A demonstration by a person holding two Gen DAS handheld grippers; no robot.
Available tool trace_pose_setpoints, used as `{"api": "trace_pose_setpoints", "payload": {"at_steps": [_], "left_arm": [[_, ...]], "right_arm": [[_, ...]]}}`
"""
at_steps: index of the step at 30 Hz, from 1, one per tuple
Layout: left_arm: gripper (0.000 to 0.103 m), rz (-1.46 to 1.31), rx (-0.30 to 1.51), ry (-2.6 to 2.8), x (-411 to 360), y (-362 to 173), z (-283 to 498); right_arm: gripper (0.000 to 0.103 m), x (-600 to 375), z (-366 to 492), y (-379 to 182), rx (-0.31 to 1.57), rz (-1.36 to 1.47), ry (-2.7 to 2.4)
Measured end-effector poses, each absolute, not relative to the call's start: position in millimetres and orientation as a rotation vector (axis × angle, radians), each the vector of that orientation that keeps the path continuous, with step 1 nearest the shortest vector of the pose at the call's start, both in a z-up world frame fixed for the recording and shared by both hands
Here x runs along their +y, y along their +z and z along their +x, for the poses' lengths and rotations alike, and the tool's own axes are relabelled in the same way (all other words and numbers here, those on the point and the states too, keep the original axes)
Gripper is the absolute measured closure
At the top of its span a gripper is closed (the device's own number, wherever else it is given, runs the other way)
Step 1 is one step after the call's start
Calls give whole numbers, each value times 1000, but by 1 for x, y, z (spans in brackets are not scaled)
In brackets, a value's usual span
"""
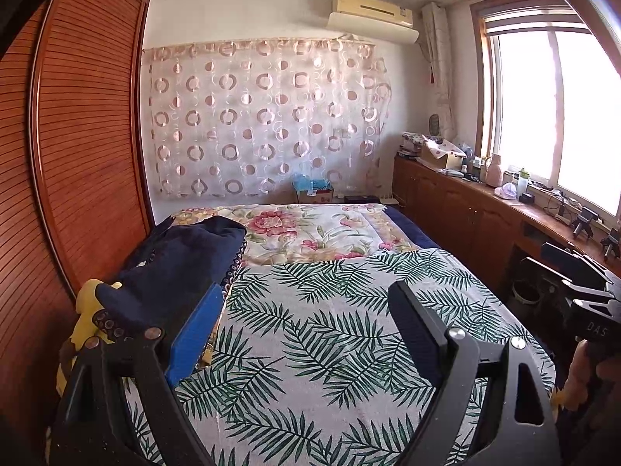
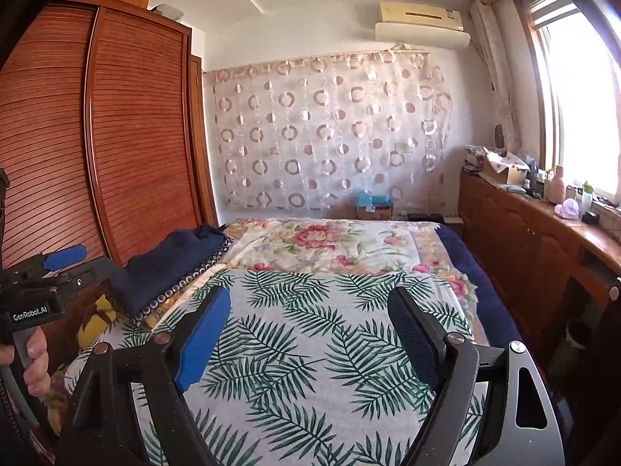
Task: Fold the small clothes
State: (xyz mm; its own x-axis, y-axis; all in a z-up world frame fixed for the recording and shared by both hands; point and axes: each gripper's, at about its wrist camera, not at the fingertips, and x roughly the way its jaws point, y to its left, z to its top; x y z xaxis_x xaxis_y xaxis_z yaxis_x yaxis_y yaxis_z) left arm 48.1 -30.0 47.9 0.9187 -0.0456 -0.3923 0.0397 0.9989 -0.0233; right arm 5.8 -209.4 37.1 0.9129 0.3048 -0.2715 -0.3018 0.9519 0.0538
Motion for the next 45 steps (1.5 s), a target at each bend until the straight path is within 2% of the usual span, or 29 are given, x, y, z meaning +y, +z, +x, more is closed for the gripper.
{"api": "trace_pose_setpoints", "payload": {"at_steps": [45], "left_arm": [[15,-14,397,-41,-30,48,46]], "right_arm": [[18,-230,12,36,277,6,324]]}}
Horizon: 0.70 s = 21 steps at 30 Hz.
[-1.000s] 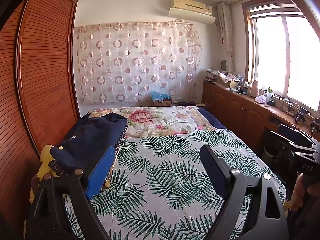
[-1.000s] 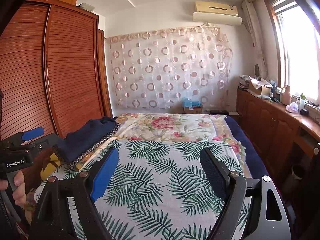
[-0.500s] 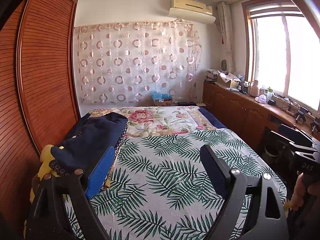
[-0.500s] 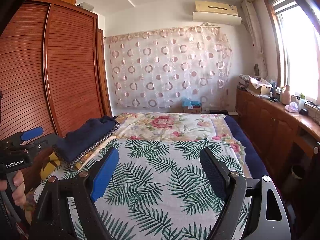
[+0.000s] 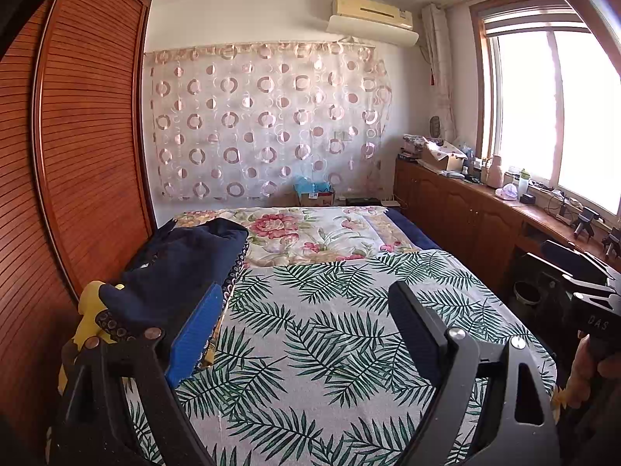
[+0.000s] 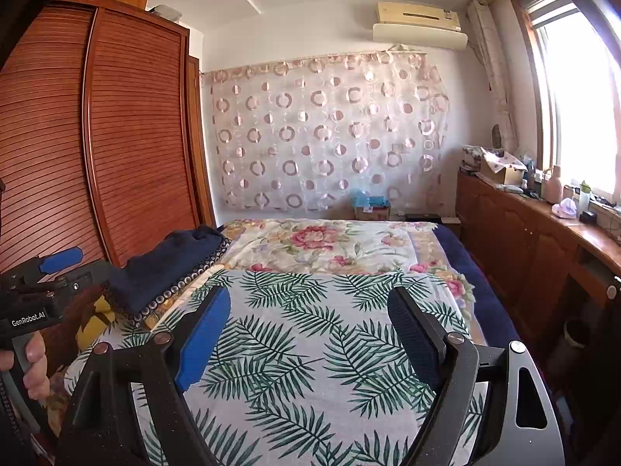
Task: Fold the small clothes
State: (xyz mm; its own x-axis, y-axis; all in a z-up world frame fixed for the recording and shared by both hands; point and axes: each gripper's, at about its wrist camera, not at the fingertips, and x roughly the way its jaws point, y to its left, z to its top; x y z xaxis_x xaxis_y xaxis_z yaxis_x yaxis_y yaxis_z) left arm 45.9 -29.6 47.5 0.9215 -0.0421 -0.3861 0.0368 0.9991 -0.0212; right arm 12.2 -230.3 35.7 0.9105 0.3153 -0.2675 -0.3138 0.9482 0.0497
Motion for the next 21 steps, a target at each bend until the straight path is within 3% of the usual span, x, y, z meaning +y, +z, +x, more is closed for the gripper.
{"api": "trace_pose_setpoints", "payload": {"at_steps": [21], "left_arm": [[15,-11,392,-41,-29,49,45]], "right_arm": [[18,-236,14,37,276,8,330]]}}
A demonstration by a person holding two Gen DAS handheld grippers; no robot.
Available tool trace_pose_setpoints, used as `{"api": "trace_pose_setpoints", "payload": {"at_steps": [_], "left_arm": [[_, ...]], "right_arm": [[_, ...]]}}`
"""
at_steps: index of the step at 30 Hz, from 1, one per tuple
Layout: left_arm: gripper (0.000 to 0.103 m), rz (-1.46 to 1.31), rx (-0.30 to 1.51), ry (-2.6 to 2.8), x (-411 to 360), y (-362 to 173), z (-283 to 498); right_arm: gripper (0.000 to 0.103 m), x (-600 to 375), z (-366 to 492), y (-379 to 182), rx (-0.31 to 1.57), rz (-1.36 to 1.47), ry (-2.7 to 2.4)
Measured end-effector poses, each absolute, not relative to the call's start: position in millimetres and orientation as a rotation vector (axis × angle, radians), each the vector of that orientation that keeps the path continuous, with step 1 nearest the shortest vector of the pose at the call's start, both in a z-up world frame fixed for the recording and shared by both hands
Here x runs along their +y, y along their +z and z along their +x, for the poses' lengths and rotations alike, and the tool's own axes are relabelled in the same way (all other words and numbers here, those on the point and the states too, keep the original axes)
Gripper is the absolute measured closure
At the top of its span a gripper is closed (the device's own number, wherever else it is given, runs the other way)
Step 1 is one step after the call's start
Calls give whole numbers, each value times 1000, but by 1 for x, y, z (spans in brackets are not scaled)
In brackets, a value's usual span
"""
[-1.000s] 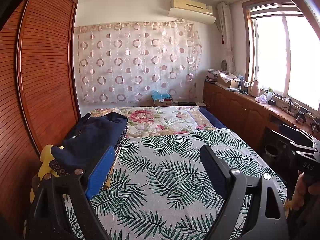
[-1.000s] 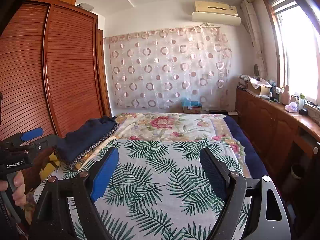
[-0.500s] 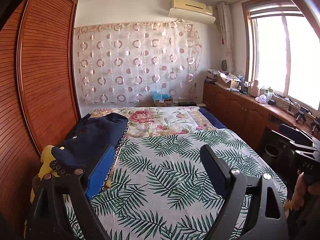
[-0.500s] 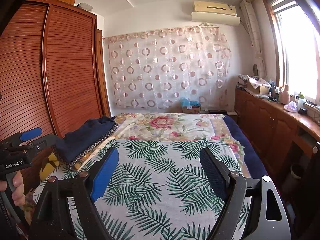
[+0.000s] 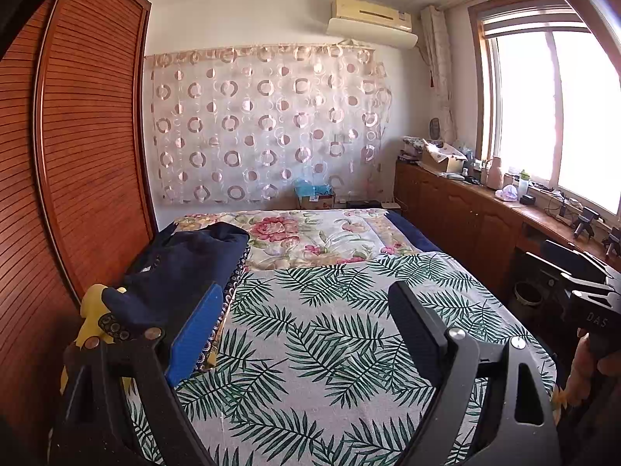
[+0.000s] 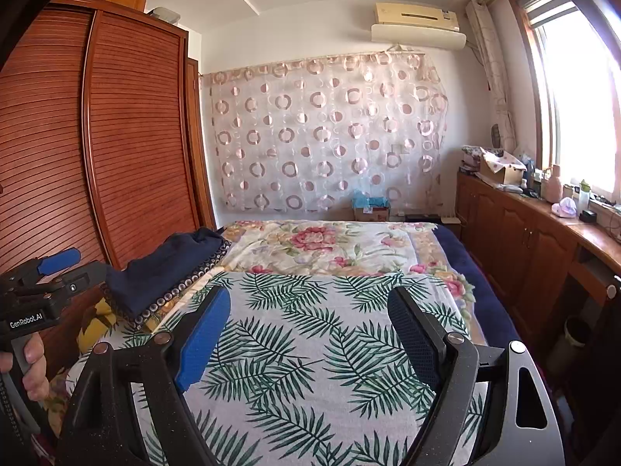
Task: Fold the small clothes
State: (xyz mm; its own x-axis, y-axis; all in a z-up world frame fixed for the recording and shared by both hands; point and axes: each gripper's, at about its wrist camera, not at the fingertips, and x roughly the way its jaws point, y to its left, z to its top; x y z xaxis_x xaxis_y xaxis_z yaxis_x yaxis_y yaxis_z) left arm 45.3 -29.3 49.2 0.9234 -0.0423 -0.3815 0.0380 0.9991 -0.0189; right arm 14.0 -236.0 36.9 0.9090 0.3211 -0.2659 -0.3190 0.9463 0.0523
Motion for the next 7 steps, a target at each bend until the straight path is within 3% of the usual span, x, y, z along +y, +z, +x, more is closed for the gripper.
{"api": "trace_pose_setpoints", "payload": {"at_steps": [7], "left_arm": [[15,-14,388,-39,-28,52,45]], "right_arm": [[18,-237,15,38,273,9,335]]}}
